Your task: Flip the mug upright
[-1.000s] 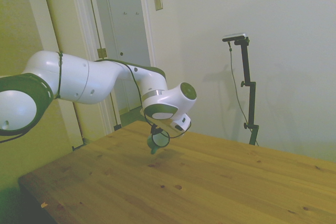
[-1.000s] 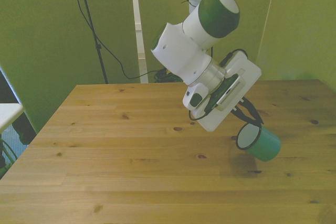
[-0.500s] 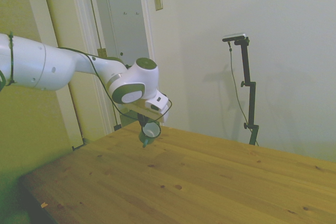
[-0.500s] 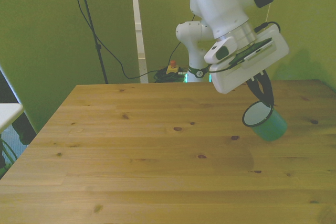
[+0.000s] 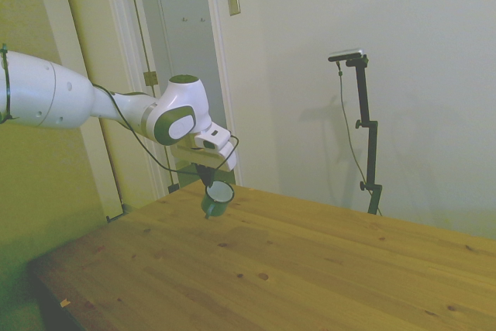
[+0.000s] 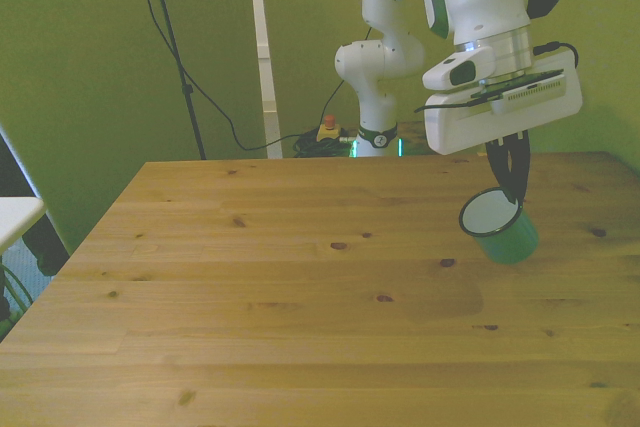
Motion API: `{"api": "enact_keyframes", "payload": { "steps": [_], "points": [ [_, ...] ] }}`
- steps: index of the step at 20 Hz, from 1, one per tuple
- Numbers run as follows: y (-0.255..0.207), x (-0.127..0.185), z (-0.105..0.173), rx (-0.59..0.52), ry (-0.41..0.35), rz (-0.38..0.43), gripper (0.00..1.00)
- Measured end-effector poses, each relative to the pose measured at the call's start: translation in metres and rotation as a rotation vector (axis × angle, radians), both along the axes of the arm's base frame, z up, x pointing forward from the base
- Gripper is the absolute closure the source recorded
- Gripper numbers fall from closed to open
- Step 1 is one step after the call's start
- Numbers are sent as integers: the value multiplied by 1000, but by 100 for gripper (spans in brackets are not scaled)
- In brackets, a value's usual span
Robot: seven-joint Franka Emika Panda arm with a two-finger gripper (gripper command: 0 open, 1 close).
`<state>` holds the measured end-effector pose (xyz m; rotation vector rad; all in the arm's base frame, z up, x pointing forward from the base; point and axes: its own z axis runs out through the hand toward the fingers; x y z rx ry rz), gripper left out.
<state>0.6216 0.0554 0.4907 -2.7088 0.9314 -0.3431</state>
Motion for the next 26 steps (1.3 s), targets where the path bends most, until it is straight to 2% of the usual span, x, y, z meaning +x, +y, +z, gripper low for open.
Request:
{"api": "enact_keyframes", "payload": {
  "steps": [6,14,26],
  "points": [
    [10,16,-20,-159,5,-76,100],
    [14,31,-42,-298,10,-132,100],
    [3,45,-67,-337,61,-155,100]
  ]
}}
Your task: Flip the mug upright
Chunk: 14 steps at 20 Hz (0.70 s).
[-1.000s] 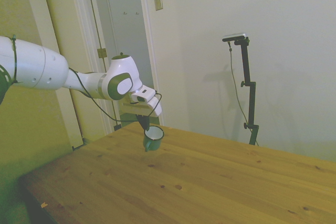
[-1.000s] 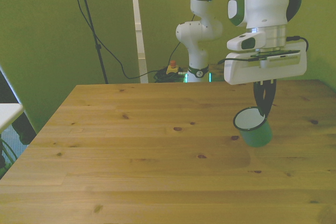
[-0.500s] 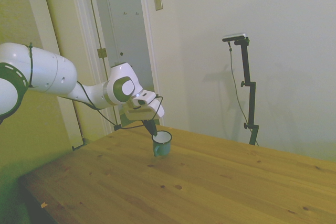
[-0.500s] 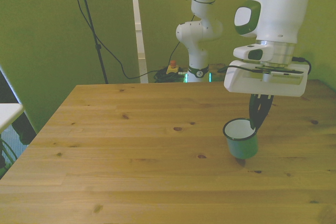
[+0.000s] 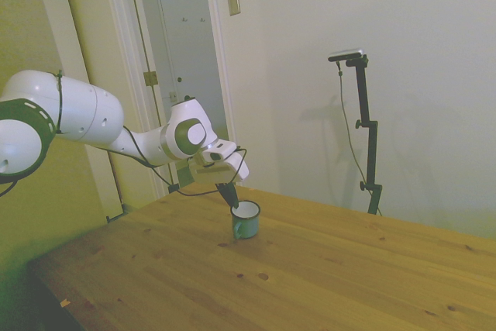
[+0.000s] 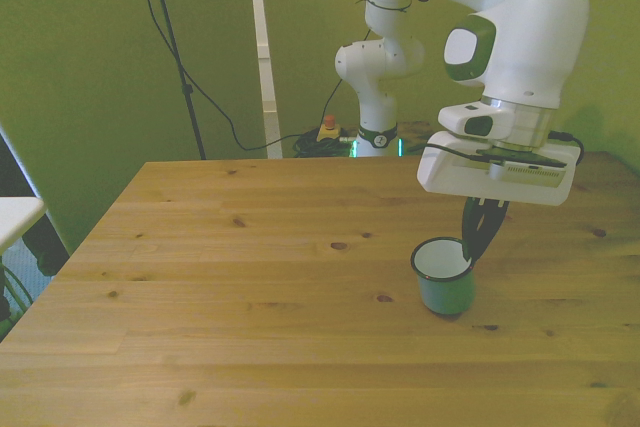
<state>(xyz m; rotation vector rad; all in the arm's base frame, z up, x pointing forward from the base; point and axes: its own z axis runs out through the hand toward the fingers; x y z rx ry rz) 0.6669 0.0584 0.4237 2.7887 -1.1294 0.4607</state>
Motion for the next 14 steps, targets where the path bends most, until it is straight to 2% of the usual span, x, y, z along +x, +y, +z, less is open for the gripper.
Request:
{"api": "enact_keyframes", "payload": {
  "steps": [1,14],
  "points": [
    [1,1,-1,0,1,-2,0],
    [1,3,-7,0,8,-19,0]
  ]
}}
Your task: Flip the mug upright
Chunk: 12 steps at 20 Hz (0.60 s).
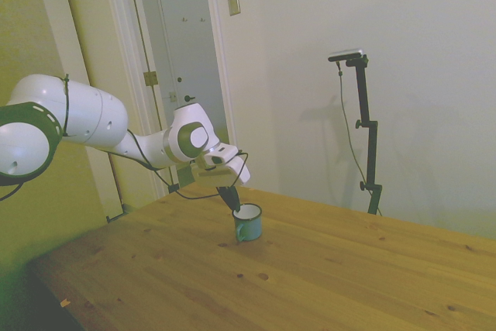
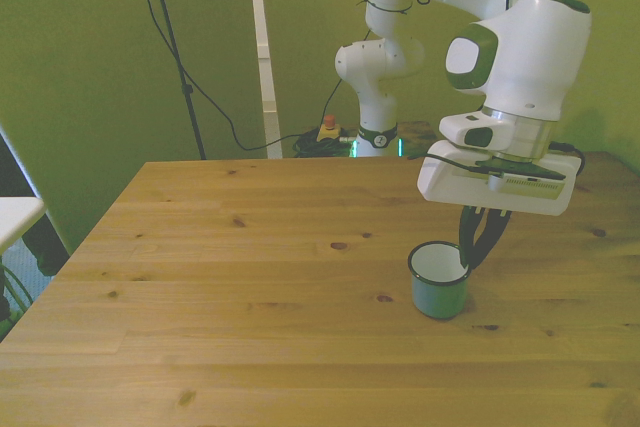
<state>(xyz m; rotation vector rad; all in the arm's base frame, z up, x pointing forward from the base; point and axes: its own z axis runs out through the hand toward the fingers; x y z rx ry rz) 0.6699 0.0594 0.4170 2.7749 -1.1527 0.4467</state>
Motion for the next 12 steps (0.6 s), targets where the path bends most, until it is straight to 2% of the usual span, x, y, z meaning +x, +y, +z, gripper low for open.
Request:
{"api": "enact_keyframes", "payload": {
  "steps": [7,12],
  "points": [
    [-4,-4,4,1,-9,-3,0],
    [-5,-22,18,8,-26,0,0]
  ]
}}
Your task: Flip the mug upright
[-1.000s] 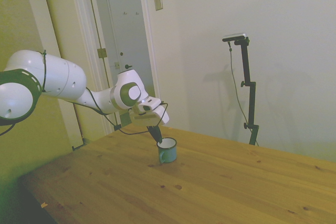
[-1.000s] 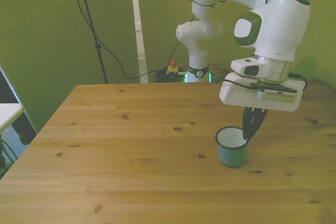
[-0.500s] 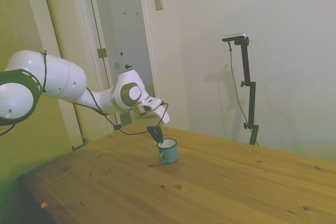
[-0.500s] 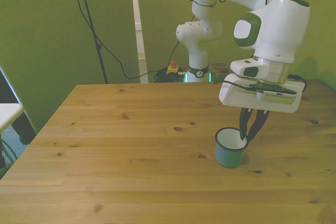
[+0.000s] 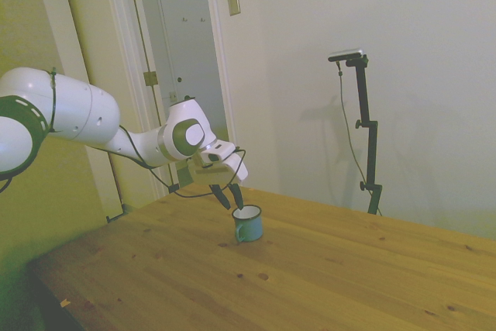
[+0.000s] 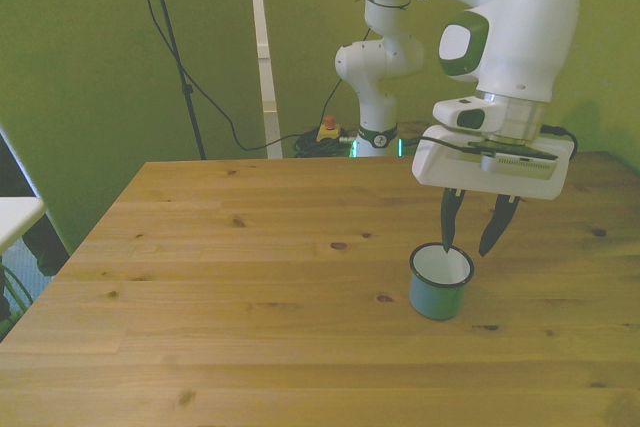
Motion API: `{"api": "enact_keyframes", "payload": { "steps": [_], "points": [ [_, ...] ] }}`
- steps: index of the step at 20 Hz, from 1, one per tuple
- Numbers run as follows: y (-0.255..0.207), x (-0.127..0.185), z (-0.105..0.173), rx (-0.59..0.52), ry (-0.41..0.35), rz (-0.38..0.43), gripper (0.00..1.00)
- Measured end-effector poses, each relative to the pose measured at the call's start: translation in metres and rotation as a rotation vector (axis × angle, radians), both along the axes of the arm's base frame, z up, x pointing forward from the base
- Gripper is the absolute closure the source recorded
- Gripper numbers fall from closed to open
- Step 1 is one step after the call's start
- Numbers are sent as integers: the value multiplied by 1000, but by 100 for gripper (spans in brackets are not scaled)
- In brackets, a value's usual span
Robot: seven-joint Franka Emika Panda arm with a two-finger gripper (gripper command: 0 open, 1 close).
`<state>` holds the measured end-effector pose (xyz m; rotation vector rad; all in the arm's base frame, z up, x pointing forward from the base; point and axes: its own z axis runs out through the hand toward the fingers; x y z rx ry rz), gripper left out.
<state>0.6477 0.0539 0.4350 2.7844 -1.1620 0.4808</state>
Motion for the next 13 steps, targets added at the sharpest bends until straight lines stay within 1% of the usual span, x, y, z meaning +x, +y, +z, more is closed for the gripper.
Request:
{"api": "enact_keyframes", "payload": {
  "steps": [4,8,13],
  "points": [
    [-1,-19,11,8,-19,0,0],
    [5,-44,23,-9,-54,14,0],
    [23,-81,25,-1,-83,33,0]
  ]
}}
